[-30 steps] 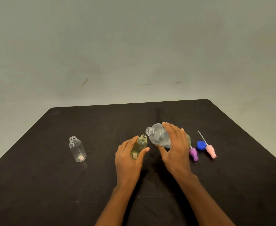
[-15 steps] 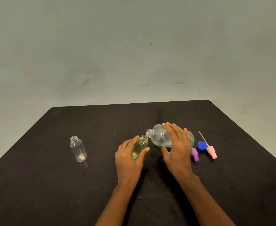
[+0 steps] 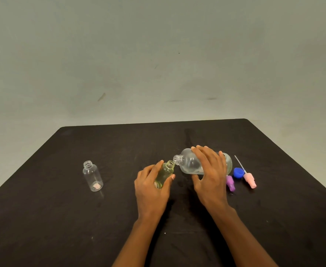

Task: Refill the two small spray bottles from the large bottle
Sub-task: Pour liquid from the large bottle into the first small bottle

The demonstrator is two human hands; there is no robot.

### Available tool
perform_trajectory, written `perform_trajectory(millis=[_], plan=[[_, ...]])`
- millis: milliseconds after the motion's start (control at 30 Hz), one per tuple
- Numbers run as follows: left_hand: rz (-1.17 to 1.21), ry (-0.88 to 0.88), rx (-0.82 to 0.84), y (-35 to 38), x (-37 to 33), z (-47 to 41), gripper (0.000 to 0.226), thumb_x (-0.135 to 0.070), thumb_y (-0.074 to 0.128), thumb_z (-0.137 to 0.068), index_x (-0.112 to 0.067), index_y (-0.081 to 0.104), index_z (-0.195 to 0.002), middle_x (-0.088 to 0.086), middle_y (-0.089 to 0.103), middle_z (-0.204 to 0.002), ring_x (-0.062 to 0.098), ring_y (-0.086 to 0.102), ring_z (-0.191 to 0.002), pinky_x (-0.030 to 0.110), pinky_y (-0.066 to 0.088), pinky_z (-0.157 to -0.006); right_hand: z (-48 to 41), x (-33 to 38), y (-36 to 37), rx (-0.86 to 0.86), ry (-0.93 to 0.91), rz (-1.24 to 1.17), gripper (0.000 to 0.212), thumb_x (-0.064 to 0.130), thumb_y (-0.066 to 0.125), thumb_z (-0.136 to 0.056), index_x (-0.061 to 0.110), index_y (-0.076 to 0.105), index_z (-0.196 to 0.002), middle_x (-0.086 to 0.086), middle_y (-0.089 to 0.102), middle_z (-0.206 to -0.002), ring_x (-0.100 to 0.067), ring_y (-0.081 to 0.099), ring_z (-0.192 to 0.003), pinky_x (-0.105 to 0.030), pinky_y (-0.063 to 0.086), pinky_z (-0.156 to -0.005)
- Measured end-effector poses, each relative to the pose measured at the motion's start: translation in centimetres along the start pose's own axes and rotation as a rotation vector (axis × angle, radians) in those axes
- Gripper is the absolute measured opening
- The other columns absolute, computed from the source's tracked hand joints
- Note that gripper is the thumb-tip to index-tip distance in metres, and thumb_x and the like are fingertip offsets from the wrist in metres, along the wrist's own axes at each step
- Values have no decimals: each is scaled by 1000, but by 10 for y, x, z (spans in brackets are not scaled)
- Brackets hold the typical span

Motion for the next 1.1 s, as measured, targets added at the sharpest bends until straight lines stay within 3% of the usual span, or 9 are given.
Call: perform_trajectory(millis=[1100], plan=[[-23, 24, 23, 1, -1, 0, 47, -26, 80, -73, -21, 66, -118, -8, 62, -103, 8, 51, -95, 34, 44, -89, -1, 6, -7, -45, -31, 102, 72, -22, 72, -52, 8, 64, -117, -11, 62, -122, -29, 51, -122, -54, 25, -110]])
Point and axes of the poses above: each hand's wrist, its own z-axis away from the middle knuckle, its own y-axis out of the palm, x = y × z, the point moved 5 cm from there along -z, towards the middle knuckle
